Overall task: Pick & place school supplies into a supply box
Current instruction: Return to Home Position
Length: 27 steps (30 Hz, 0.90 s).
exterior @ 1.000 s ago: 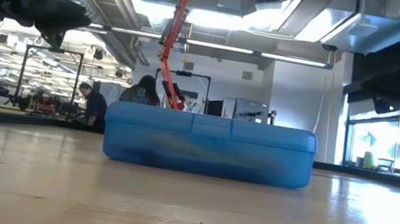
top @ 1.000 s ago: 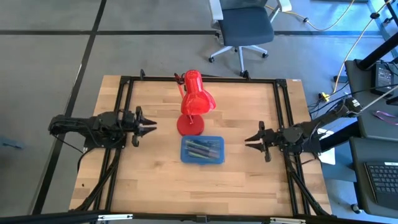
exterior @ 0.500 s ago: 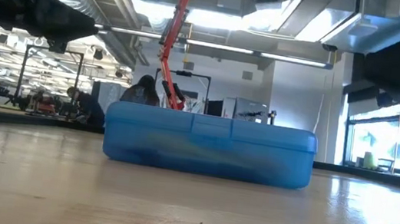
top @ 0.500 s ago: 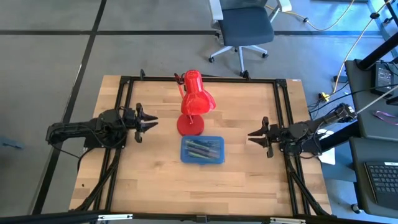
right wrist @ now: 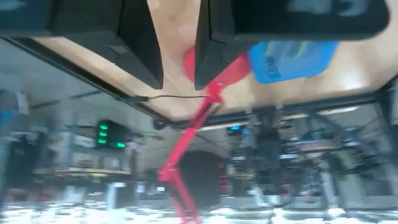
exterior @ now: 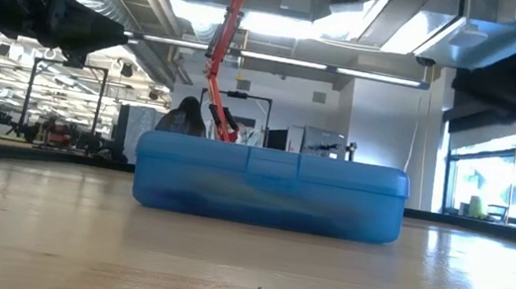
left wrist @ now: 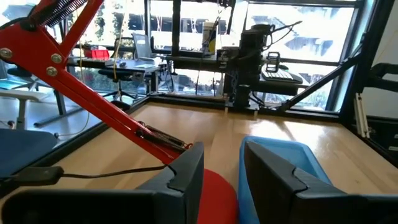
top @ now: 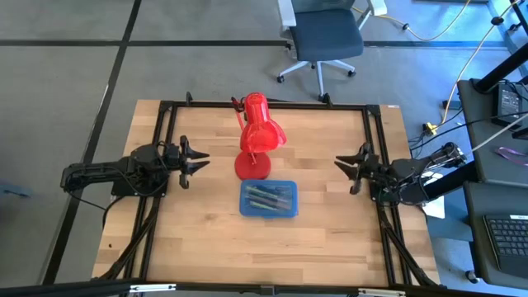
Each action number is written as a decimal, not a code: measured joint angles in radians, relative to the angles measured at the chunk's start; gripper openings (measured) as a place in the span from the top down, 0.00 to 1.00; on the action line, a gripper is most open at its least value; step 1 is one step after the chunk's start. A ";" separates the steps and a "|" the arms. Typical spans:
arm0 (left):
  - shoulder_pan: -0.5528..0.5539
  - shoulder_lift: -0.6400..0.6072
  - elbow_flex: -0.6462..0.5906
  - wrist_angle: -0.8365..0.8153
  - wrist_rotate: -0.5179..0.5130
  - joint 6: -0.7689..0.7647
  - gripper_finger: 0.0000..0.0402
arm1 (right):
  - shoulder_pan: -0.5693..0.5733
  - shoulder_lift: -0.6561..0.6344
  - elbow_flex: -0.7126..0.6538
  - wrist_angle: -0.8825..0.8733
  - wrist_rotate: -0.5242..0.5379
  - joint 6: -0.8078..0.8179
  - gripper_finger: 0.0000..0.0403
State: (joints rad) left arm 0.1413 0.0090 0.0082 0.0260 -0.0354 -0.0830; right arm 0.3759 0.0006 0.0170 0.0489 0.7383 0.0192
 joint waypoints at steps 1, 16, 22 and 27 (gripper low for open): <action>0.000 0.000 0.000 0.000 0.001 0.000 0.73 | 0.000 0.001 0.000 0.001 -0.030 -0.004 0.76; 0.000 0.000 0.000 0.000 0.001 0.000 0.73 | 0.000 0.003 0.000 0.002 -0.197 -0.128 0.76; 0.000 0.000 0.000 0.000 0.001 0.000 0.73 | 0.000 0.003 0.000 0.005 -0.165 -0.214 0.76; 0.000 0.000 0.000 0.000 0.002 0.000 0.73 | 0.000 0.003 0.000 0.005 -0.166 -0.150 0.76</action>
State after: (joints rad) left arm 0.1413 0.0090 0.0082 0.0261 -0.0338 -0.0833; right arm 0.3759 0.0040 0.0170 0.0536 0.5725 -0.1309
